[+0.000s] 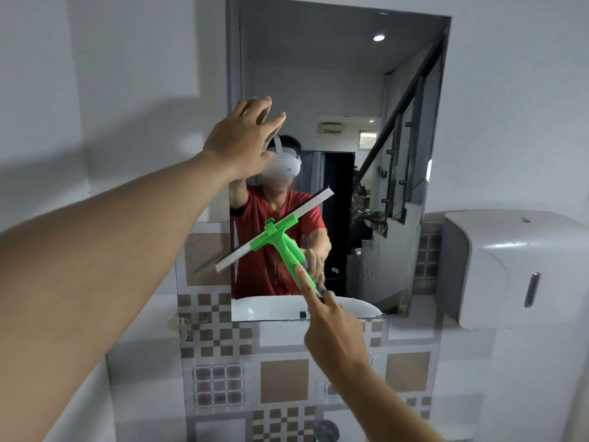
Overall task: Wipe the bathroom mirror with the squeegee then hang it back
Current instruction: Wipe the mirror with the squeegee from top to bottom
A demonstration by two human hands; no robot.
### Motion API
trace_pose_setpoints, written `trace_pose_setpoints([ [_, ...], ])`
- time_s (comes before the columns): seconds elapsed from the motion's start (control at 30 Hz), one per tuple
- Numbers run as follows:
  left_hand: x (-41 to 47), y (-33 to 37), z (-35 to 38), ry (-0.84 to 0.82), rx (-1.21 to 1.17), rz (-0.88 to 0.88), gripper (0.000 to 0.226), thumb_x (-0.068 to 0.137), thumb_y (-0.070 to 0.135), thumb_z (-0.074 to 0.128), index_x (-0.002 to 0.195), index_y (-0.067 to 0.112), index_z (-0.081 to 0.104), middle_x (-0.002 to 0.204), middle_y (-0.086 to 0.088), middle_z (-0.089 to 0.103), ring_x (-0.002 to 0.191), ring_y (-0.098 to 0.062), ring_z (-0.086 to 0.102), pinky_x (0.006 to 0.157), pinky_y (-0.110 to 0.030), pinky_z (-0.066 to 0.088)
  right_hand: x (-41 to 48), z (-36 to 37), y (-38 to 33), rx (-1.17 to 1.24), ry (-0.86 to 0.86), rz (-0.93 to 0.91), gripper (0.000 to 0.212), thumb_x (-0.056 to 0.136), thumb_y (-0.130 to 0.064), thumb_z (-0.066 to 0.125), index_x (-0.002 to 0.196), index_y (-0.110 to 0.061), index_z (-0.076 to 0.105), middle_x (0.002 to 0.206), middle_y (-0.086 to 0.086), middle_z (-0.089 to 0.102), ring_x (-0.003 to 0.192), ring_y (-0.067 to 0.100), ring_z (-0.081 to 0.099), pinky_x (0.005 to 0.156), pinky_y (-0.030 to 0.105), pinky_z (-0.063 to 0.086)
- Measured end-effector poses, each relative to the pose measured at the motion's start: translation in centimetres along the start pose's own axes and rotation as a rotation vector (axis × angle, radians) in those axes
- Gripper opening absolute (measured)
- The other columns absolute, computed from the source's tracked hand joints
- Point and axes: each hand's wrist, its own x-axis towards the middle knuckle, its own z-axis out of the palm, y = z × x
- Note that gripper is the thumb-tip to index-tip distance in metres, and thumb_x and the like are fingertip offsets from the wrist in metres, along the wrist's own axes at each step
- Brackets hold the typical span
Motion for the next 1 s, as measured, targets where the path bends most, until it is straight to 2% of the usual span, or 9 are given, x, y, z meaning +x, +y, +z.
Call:
trace_pose_setpoints([
  [0.13, 0.0, 0.5, -0.4, -0.011, -0.016, -0.023, 0.076, 0.084, 0.034, 0.074, 0.15, 0.018, 0.04, 0.155, -0.011, 0.034, 0.141, -0.035, 0.031, 0.095, -0.054, 0.052, -0.1, -1.9, 4.4, -0.189, 0.038, -0.078, 0.094, 0.096, -0.004, 0.04, 0.145, -0.052, -0.025, 0.118, 0.012, 0.056, 0.085, 0.024, 0.06, 0.057, 0.033, 0.053],
  [0.2, -0.2, 1.0, -0.3, 0.009, -0.015, -0.028, 0.074, 0.084, 0.027, 0.074, 0.149, 0.015, 0.041, 0.152, -0.014, 0.037, 0.138, -0.038, 0.036, 0.099, -0.052, 0.049, 0.1, -2.5, 6.4, -0.249, 0.059, -0.089, 0.095, 0.096, -0.005, 0.039, 0.144, -0.053, -0.028, 0.114, 0.01, 0.056, 0.087, 0.025, 0.06, 0.061, 0.038, 0.058],
  [0.3, -1.3, 1.8, 0.4, 0.081, -0.028, -0.053, 0.067, 0.086, 0.023, 0.069, 0.147, 0.011, 0.043, 0.151, -0.018, 0.039, 0.136, -0.04, 0.039, 0.109, -0.05, 0.043, 0.4, -3.5, 8.8, -0.32, 0.091, -0.102, 0.092, 0.096, -0.006, 0.042, 0.15, -0.051, -0.018, 0.113, 0.009, 0.057, 0.088, 0.025, 0.062, 0.061, 0.038, 0.058],
  [0.4, -3.1, 2.5, 1.4, 0.109, -0.048, -0.076, 0.065, 0.087, 0.025, 0.067, 0.147, 0.01, 0.044, 0.151, -0.019, 0.039, 0.136, -0.039, 0.038, 0.111, -0.049, 0.041, 0.4, -4.4, 10.6, -0.324, 0.129, -0.045, 0.096, 0.093, -0.006, 0.049, 0.151, -0.051, -0.013, 0.109, 0.008, 0.058, 0.086, 0.026, 0.062, 0.055, 0.037, 0.053],
  [0.53, -5.5, 2.9, 2.9, 0.032, -0.066, -0.043, 0.077, 0.084, 0.036, 0.075, 0.149, 0.013, 0.043, 0.153, -0.019, 0.034, 0.14, -0.04, 0.034, 0.112, -0.054, 0.04, -0.4, -4.5, 11.9, -0.282, 0.169, 0.078, 0.113, 0.088, -0.006, 0.059, 0.144, -0.053, -0.027, 0.096, 0.005, 0.057, 0.066, 0.02, 0.054, 0.045, 0.031, 0.041],
  [0.67, -6.2, 3.0, 3.4, 0.001, -0.057, -0.028, 0.084, 0.083, 0.038, 0.076, 0.154, 0.017, 0.037, 0.157, -0.021, 0.029, 0.143, -0.042, 0.029, 0.114, -0.057, 0.038, -1.1, -3.2, 11.4, -0.216, 0.136, 0.178, 0.104, 0.088, -0.003, 0.055, 0.152, -0.049, -0.013, 0.088, 0.002, 0.047, 0.057, 0.017, 0.044, 0.044, 0.029, 0.034],
  [0.77, -6.1, 3.2, 3.2, 0.002, -0.064, -0.031, 0.084, 0.082, 0.037, 0.078, 0.153, 0.016, 0.038, 0.156, -0.02, 0.031, 0.142, -0.041, 0.03, 0.112, -0.057, 0.04, -1.5, -1.9, 10.7, -0.147, 0.123, 0.25, 0.099, 0.09, -0.002, 0.054, 0.155, -0.045, -0.008, 0.088, 0.001, 0.047, 0.053, 0.013, 0.041, 0.042, 0.026, 0.035],
  [0.87, -6.1, 3.1, 3.1, 0.0, -0.071, -0.024, 0.085, 0.08, 0.037, 0.08, 0.152, 0.014, 0.04, 0.156, -0.02, 0.032, 0.142, -0.041, 0.03, 0.113, -0.056, 0.039, -2.3, -0.6, 10.3, -0.061, 0.123, 0.302, 0.103, 0.091, -0.002, 0.056, 0.152, -0.047, -0.013, 0.087, 0.003, 0.051, 0.054, 0.015, 0.044, 0.04, 0.025, 0.033],
  [1.0, -6.2, 3.0, 3.1, 0.002, -0.07, -0.023, 0.085, 0.08, 0.036, 0.079, 0.152, 0.014, 0.04, 0.157, -0.02, 0.032, 0.142, -0.042, 0.03, 0.112, -0.057, 0.039, -4.1, 1.6, 10.3, 0.113, 0.147, 0.438, 0.101, 0.091, 0.001, 0.054, 0.154, -0.042, -0.012, 0.099, 0.01, 0.065, 0.062, 0.02, 0.057, 0.045, 0.03, 0.045],
])
